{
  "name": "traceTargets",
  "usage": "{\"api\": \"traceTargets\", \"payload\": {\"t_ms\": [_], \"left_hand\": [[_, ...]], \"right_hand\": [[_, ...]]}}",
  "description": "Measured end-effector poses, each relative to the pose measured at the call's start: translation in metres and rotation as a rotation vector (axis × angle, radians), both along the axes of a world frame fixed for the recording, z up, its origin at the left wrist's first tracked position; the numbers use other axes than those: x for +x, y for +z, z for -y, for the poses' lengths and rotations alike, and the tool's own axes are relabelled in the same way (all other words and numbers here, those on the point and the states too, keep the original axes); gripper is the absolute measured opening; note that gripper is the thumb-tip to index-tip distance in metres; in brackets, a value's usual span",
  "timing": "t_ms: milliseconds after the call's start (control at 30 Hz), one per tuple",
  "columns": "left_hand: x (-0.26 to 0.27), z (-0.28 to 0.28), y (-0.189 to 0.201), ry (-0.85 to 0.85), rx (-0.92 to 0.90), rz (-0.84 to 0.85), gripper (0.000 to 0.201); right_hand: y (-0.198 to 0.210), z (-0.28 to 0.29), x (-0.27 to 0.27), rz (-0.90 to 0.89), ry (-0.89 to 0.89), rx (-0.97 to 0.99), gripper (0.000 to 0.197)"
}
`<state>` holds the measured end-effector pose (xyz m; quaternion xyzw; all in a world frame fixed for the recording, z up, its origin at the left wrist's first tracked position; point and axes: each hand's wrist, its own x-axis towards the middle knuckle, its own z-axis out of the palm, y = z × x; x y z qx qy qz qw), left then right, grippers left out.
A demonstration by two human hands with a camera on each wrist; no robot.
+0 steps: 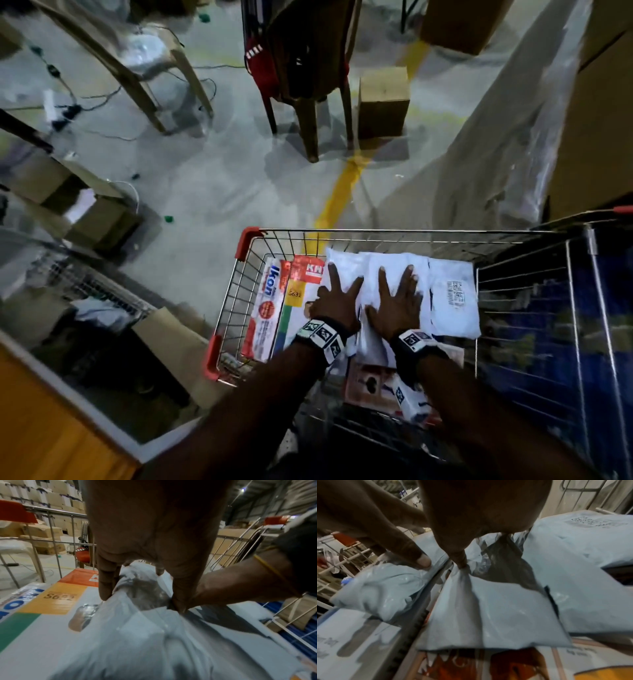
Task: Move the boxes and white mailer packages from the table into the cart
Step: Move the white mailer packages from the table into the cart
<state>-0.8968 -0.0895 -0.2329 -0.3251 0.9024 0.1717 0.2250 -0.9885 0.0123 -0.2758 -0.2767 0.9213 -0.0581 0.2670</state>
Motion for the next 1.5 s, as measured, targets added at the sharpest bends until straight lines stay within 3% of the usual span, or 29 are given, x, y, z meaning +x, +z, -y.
{"api": "traceTargets", "payload": {"t_ms": [233, 467, 633, 867, 1000, 1233, 1467, 1500], "left_hand": [[-0.003, 0.002, 0.01, -0.001, -0.029, 0.041, 0.088], [0.024, 0.004, 0.045, 0.134, 0.092, -0.081, 0.082], [0.065, 0.008, 0.068, 0.225, 0.16, -0.194, 0.078], [0.206, 0.008, 0.116, 0.523, 0.042, -0.519, 0.057], [0.311, -0.02, 0.138, 0.707, -0.042, -0.635, 0.045], [0.475, -0.114, 0.157, 1.036, -0.151, -0.749, 0.035], [0.593, -0.203, 0.162, 1.3, -0.222, -0.792, 0.039], [0.632, -0.232, 0.163, 1.377, -0.264, -0.814, 0.04]], "right_hand": [[0.009, 0.003, -0.003, 0.06, -0.019, -0.001, 0.096], [0.067, 0.007, 0.021, 0.134, -0.053, -0.141, 0.075], [0.096, 0.014, 0.044, 0.055, 0.007, -0.244, 0.065], [0.144, 0.03, 0.121, 0.072, 0.096, -0.47, 0.048], [0.171, 0.026, 0.197, 0.078, 0.276, -0.556, 0.043], [0.208, -0.01, 0.356, 0.179, 0.616, -0.566, 0.045], [0.226, -0.048, 0.488, 0.242, 0.891, -0.566, 0.046], [0.231, -0.062, 0.531, 0.271, 0.98, -0.561, 0.046]]}}
